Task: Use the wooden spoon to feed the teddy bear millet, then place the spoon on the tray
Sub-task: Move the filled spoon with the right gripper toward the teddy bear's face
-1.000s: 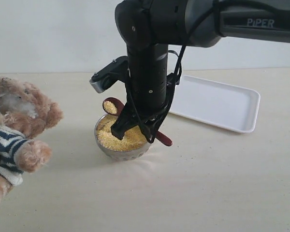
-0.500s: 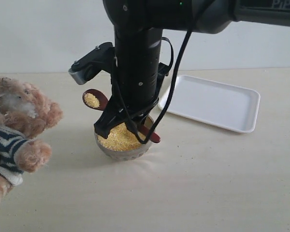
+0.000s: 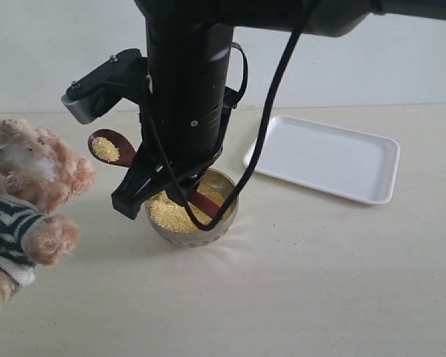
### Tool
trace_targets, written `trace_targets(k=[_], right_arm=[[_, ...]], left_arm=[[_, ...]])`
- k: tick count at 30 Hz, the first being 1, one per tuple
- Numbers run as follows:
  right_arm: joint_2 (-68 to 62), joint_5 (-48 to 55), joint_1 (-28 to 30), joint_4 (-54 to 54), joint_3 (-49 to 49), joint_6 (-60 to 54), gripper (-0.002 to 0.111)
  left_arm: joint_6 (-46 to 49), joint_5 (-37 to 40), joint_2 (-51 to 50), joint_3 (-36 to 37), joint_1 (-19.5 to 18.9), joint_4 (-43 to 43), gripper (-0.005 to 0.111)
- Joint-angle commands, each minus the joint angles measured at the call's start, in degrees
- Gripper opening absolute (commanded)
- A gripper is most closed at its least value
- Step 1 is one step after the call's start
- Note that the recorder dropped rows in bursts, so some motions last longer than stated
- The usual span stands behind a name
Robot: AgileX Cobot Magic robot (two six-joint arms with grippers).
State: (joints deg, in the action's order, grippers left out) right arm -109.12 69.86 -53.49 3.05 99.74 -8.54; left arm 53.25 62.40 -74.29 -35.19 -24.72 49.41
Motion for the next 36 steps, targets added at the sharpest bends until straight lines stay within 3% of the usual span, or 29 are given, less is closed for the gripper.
trace_targets(k=[1,12,22,36], right_arm=[[2.1,0.1,-1.0,-0.1,0.4,0.3,0.003],[2.8,0.1,-3.7,-0.7,0.5,0.3,0.003],[2.7,0.1,-6.5,-0.6,7.7,0.5,0.003],[-0.1,0.1,-7.1,-0.6,9.1,-0.6,0.003]], left_arm=[[0.4,0.2,0.9,0.1,-0.1,1.1,0.007],[0.4,0.2,0.9,0.1,-0.1,1.1,0.007],[0.4,0.2,0.9,0.1,-0.1,1.1,0.007],[0.4,0.2,0.9,0.1,-0.1,1.1,0.007]])
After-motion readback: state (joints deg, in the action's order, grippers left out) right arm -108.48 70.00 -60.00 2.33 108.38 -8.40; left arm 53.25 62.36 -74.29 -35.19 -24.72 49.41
